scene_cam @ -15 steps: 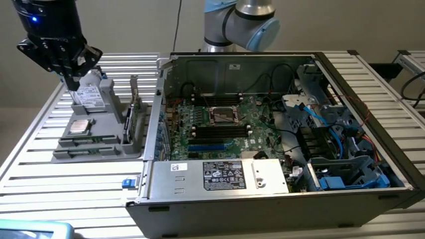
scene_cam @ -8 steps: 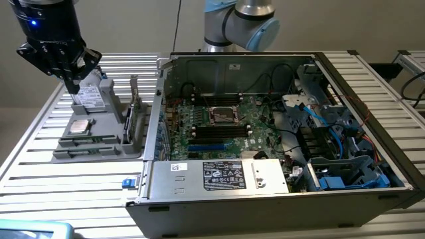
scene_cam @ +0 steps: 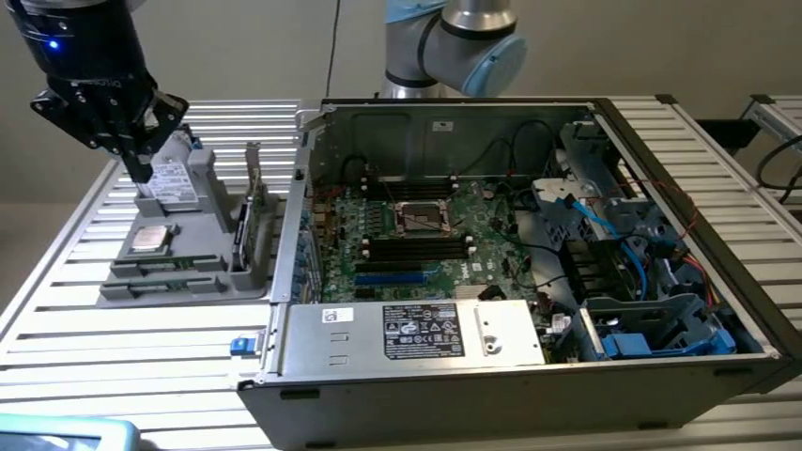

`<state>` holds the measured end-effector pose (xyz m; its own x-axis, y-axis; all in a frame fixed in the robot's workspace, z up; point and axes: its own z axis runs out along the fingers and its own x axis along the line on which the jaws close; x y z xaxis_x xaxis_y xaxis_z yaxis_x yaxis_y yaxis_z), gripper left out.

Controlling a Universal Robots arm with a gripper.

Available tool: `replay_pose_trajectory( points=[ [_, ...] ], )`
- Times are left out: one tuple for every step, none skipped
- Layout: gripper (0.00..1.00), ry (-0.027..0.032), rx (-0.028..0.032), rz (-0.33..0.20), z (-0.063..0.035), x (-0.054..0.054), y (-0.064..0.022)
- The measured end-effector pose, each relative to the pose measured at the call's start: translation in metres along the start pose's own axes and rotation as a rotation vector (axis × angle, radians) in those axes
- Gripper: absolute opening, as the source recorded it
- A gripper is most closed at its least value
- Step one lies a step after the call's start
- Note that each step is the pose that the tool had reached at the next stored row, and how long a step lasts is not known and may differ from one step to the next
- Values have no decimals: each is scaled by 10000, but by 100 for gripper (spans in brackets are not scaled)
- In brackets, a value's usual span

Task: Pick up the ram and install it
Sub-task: 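Reach for the ram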

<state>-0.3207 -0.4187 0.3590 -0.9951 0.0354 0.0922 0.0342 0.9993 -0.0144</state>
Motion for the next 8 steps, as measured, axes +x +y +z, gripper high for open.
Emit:
replay_pose_trajectory(
  points=[
    [11,-27,1,-16,16,16,0],
    [11,-27,4,-54,36,32,-1],
    [11,-27,8,-93,55,51,-1],
    [11,-29,16,-169,75,63,-2],
    [11,-30,27,-297,93,64,-2],
    [11,-33,42,-469,112,62,-1],
    [11,-35,55,-638,129,60,-1],
    [11,-37,71,-821,147,59,-1]
  ],
)
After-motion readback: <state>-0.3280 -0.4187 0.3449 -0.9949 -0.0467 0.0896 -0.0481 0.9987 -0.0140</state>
